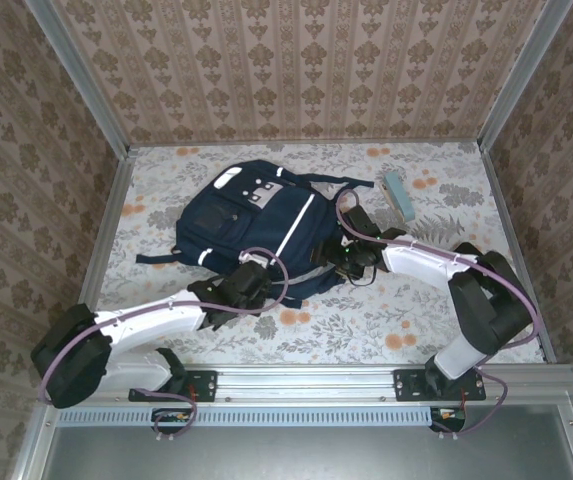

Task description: Pack the student bag

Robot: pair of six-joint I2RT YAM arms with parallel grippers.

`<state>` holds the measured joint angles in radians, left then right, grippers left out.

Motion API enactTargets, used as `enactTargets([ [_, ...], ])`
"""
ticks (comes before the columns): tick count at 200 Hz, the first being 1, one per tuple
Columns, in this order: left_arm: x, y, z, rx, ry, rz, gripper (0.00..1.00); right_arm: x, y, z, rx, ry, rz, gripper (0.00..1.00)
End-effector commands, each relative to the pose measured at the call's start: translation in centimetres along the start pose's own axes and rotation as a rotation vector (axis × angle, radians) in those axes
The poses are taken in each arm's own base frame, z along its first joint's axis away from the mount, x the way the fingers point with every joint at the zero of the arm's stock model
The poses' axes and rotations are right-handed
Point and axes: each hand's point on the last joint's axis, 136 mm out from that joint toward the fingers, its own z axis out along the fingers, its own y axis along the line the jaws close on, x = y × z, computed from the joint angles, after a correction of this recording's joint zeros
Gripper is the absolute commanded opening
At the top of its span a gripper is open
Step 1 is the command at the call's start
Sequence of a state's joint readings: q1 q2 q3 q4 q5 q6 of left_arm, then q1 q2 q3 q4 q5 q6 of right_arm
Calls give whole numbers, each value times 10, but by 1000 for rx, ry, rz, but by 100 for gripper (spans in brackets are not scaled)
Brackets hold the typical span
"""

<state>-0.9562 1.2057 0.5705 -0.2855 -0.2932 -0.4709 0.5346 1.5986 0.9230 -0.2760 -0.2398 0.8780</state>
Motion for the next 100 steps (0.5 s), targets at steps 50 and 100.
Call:
enactTargets([
  [50,-27,-62,-22,277,-44,-8,0,9,11,26,-19,24,47,63],
  [100,-49,-111,-20,378,-58,46,0,17,10,32,-19,35,51,61],
])
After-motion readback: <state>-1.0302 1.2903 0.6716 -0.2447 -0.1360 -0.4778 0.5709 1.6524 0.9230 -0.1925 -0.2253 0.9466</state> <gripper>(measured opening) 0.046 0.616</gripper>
